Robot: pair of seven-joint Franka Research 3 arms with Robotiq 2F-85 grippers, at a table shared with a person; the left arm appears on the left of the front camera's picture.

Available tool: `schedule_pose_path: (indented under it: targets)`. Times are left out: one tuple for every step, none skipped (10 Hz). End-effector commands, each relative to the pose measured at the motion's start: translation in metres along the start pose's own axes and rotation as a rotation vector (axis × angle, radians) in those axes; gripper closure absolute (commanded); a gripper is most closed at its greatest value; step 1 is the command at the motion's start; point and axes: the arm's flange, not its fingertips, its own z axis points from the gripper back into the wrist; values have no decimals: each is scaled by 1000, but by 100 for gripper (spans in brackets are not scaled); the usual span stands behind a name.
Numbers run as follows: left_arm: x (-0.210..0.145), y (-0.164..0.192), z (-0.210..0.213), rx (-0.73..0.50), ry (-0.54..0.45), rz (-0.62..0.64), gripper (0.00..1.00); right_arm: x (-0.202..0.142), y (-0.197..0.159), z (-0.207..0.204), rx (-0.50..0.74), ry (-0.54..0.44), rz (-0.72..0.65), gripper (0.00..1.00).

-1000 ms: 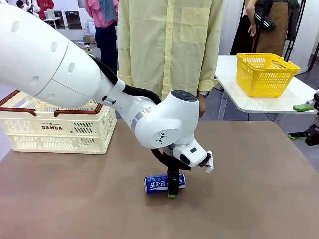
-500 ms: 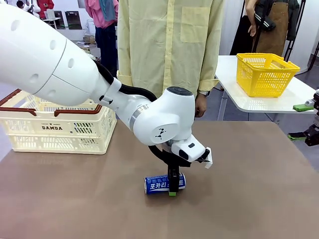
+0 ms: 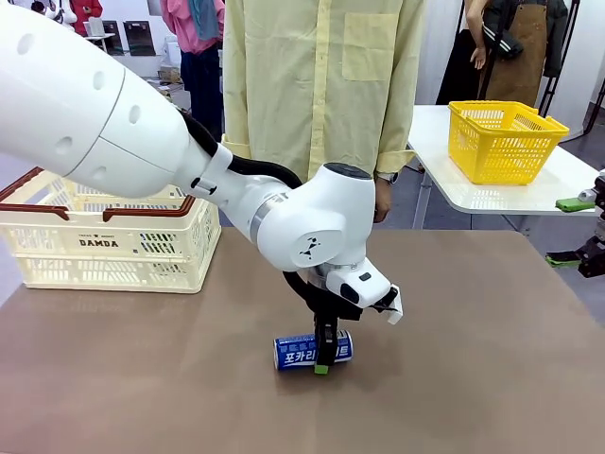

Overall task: Place the drinks into the Shopping basket.
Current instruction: Pick up one drink and place it into the Shopping basket.

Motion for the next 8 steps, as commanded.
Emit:
schedule_pose_path:
  targets:
    - [-3, 2, 3, -74, 20, 4, 100, -1, 3, 3, -10, 13, -1, 0]
    - [-4, 2, 2, -88, 18, 8, 100, -1, 3, 3, -10, 13, -1, 0]
    - [-5, 2, 2, -89, 22, 5, 100, -1, 3, 3, -10, 13, -1, 0]
    - [-5, 3, 2, -89, 23, 6, 100, -1, 3, 3, -10, 13, -1, 0]
    - [-6, 3, 3, -84, 17, 7, 100, -1, 3, 3, -10, 13, -1, 0]
    - [-8, 1, 7, -69, 6, 1, 100, -1, 3, 3, -10, 13, -1, 0]
    - [-12, -1, 18, -48, -9, -3, 100, -1, 3, 3, -10, 13, -1, 0]
    - [-19, -5, 43, -7, -41, -6, 100, -1, 3, 3, -10, 13, -1, 0]
